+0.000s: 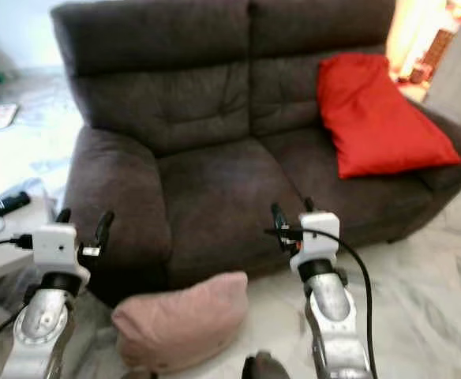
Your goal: Move the pillow to the sofa from floor
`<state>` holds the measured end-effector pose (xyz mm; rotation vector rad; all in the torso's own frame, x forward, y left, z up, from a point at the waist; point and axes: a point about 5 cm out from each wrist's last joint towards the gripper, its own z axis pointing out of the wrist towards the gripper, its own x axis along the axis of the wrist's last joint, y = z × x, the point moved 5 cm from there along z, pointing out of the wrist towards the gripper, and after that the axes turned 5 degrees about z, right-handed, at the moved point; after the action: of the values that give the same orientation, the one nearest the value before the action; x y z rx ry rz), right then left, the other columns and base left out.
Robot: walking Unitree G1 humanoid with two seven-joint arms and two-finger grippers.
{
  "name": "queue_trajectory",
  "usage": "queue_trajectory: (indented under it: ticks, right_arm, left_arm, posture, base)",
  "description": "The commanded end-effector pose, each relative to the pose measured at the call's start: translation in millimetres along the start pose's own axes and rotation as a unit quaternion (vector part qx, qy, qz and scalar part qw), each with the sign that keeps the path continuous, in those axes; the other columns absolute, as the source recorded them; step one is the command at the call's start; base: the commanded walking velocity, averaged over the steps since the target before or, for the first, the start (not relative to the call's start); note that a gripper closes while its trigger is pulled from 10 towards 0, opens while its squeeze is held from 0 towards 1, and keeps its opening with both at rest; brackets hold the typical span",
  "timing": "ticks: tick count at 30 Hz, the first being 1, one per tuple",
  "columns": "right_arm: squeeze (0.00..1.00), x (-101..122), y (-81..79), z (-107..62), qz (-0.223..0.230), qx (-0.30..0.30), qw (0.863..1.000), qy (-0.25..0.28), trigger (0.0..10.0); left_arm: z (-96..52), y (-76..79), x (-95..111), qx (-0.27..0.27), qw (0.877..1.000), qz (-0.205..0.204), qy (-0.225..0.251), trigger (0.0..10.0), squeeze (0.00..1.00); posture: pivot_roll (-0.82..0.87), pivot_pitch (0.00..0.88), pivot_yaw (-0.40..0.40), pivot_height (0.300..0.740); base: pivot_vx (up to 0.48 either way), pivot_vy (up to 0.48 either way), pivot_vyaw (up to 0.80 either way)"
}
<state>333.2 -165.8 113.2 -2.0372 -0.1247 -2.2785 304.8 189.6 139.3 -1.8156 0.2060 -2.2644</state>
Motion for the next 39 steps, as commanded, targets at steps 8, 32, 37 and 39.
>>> queue_trajectory:
  ticks: [8,32,37,39]
  right_arm:
    - [0.00,-0.2,-3.0,0.8,0.005,0.006,1.000,-0.004,10.0]
    - [0.00,-0.8,-5.2,2.8,-0.002,0.017,1.000,-0.011,10.0]
    - [0.00,-3.0,-6.6,1.6,-0.018,0.029,0.999,-0.016,10.0]
    - [0.00,-3.2,-8.1,1.2,-0.017,0.032,0.999,-0.015,10.0]
  left_arm:
    - [-1.9,4.8,-6.3,-0.006,1.000,-0.003,-0.016,10.0,0.00]
    - [-1.1,8.7,-8.6,-0.010,1.000,-0.011,-0.023,10.0,0.00]
    - [-0.6,10.0,-10.1,-0.016,0.999,-0.013,-0.027,10.0,0.00]
    - [-0.4,12.7,-12.6,-0.022,0.999,-0.017,-0.034,10.0,0.00]
  posture:
    - [0.03,0.019,-0.001,0.646]
    - [0.03,0.039,-0.013,0.591]
    - [0.03,0.040,-0.013,0.591]
    - [0.03,0.040,-0.013,0.591]
  base:
    - [0.000,0.000,0.00]
    - [0.000,0.000,0.00]
    - [0.000,0.000,0.15]
    - [0.000,0.000,0.80]
